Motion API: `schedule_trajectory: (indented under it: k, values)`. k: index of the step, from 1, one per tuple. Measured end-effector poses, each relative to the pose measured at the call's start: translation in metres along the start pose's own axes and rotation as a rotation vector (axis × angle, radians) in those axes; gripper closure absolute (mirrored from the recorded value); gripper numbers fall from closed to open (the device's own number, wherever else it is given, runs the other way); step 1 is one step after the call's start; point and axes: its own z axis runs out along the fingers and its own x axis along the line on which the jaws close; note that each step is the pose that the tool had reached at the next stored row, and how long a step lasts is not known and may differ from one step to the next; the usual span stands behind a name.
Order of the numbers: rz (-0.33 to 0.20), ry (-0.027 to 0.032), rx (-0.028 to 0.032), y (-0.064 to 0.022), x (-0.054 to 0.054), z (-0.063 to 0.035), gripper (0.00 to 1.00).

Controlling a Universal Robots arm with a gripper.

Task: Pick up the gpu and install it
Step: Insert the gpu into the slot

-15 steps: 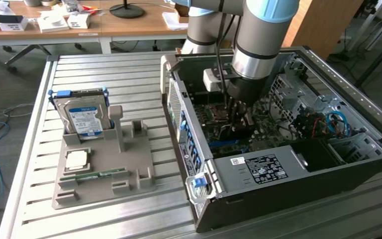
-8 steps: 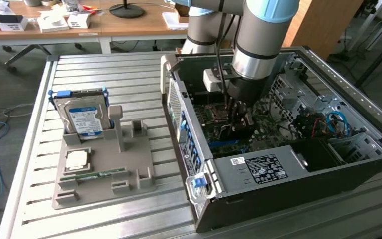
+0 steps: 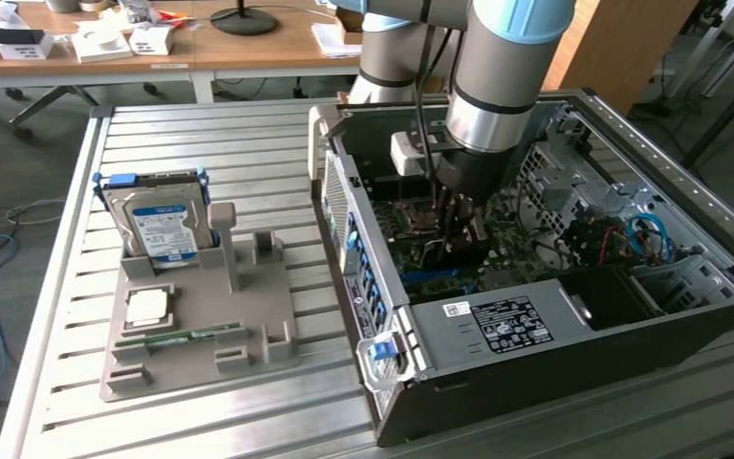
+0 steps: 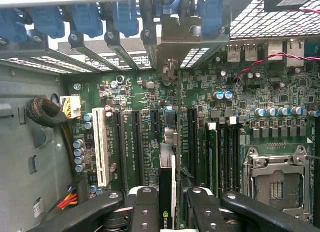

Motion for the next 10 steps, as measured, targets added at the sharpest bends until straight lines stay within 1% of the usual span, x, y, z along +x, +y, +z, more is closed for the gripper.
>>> schedule_trajectory:
  k: [10]
  values:
    - [0.0, -0.0004, -0.0001, 0.0, 0.0, 0.0014, 0.74]
